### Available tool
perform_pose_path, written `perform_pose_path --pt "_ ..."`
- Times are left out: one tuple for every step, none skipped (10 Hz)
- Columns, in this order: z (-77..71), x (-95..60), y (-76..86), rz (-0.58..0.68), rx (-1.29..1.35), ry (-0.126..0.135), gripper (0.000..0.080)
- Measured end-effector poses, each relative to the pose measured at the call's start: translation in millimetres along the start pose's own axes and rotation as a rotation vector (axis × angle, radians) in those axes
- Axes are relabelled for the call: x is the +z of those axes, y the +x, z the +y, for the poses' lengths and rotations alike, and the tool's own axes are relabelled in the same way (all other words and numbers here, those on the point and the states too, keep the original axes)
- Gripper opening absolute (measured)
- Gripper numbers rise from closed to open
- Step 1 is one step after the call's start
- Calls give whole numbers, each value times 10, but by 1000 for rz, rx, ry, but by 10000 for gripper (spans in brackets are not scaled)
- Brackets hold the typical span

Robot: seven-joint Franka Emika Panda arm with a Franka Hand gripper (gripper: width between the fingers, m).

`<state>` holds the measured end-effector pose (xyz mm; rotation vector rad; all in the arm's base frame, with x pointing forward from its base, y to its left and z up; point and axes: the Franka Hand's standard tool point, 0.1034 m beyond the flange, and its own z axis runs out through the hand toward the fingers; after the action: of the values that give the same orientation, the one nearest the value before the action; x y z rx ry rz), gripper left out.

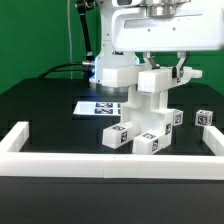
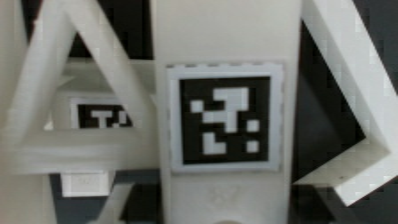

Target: Assemble chair

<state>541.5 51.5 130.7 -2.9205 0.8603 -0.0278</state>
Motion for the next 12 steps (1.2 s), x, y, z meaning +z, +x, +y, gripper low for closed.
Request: perform_pose_path --pt "-2 0 -1 0 0 0 291" --pt "-2 0 -1 0 0 0 291" --pt "1 0 1 0 0 0 291" --pt "7 -1 6 0 4 0 291" --pt "0 -1 0 0 8 0 291" --pt "-12 0 -8 0 13 0 291" --pt "-21 1 -15 0 12 0 291" --pt "-23 1 -16 0 11 0 291" --pt "-23 2 -16 0 10 0 291" --pt "-23 2 -16 -1 10 0 291" --pt "-23 2 -16 -1 10 0 291" --pt "-23 2 -16 -1 10 0 291"
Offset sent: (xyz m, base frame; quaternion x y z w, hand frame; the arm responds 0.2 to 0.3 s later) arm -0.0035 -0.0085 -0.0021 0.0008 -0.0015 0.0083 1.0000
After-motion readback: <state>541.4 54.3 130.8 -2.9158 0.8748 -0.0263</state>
